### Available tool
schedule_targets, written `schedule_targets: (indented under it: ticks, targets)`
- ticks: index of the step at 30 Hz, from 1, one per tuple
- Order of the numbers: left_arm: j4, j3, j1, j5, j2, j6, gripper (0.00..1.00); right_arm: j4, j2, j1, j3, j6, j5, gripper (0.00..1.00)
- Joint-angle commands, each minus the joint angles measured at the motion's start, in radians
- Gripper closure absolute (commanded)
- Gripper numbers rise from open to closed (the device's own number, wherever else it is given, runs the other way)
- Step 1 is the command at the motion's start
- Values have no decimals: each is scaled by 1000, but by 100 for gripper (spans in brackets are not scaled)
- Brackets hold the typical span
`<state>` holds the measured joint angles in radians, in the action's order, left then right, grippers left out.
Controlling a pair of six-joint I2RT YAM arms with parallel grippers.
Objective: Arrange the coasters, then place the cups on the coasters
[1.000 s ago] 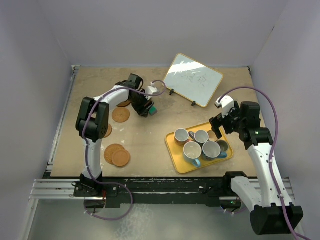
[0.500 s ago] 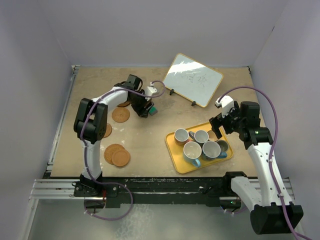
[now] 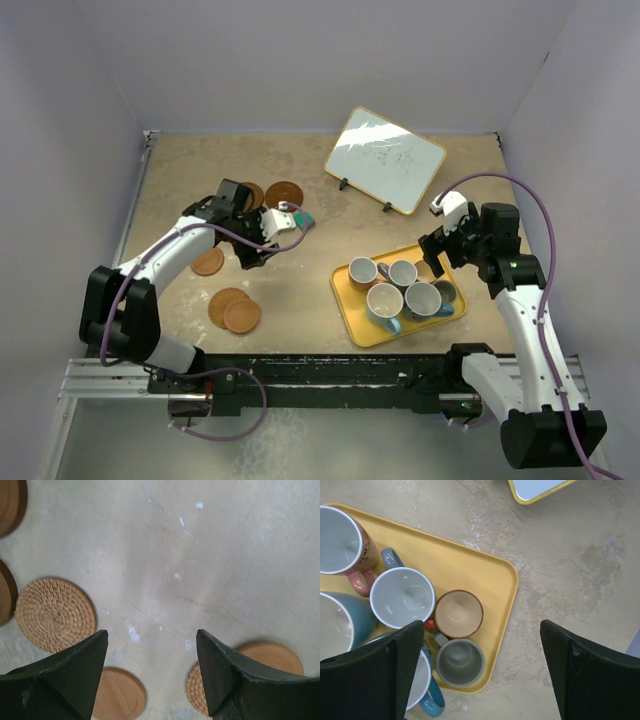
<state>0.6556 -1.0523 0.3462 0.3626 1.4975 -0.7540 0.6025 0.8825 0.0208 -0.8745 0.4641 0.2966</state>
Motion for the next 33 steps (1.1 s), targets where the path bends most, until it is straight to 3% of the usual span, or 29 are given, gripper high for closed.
schedule_targets:
  ticks: [1,7,13,22,33]
  targets:
    - [58,43,-60,-72,-76,-41,32,11,-13,5,0,8,-8,0]
    - [35,98,-261,-113,-90,-38,34,13,-20,6,-1,6,9,0]
    - [-43,111,-358,-159,11,-35,36,15,-32,5,-2,7,17,0]
    - [-163,106,-405,-224,116,11,38,19,-38,5,1,9,23,0]
    - [-83,174,-400,-133,128,-40,38,25,-28,5,-2,14,24,0]
